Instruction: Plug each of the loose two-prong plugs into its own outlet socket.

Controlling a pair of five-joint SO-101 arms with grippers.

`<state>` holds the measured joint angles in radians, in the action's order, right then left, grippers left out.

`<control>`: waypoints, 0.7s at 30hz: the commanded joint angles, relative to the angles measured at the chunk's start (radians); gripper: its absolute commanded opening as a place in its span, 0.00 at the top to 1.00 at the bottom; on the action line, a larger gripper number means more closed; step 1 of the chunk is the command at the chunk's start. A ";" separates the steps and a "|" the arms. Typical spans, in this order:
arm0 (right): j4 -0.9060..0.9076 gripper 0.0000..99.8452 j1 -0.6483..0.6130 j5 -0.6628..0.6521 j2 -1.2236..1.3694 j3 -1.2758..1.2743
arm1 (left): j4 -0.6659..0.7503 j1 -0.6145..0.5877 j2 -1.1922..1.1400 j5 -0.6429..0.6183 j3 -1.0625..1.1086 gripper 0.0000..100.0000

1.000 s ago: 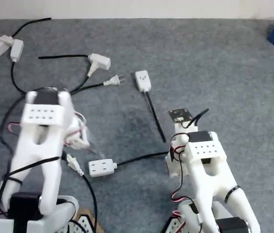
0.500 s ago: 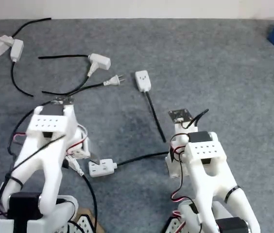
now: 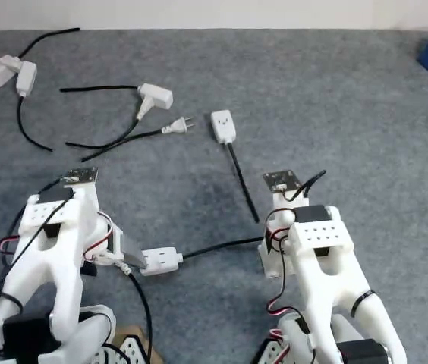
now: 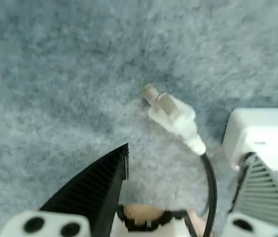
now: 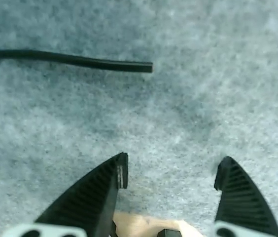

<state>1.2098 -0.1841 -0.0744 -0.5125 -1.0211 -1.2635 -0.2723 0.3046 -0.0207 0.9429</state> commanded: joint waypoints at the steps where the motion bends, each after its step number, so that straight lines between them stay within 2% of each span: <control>1: -0.005 0.72 0.013 0.006 -0.028 0.002 | 0.107 -0.005 -0.002 0.000 0.001 0.66; 5: -0.004 0.72 0.013 0.006 -0.028 0.002 | 0.175 -0.013 -0.002 -0.002 0.007 0.66; 9: -0.004 0.72 0.013 0.005 -0.028 0.002 | 0.181 -0.024 -0.002 -0.063 0.005 0.66; 16: -0.004 0.72 0.013 0.005 -0.028 0.002 | 0.175 -0.016 -0.002 -0.066 0.025 0.66; 18: -0.004 0.72 0.013 0.005 -0.028 0.002 | 0.180 -0.016 -0.002 -0.066 0.042 0.70; 21: -0.004 0.72 0.013 0.005 -0.028 0.002 | 0.181 -0.012 -0.002 -0.066 0.065 0.84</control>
<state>1.2098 -0.1841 -0.0744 -0.5125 -1.0211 -1.0871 -0.2877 0.2984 -0.0806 0.9920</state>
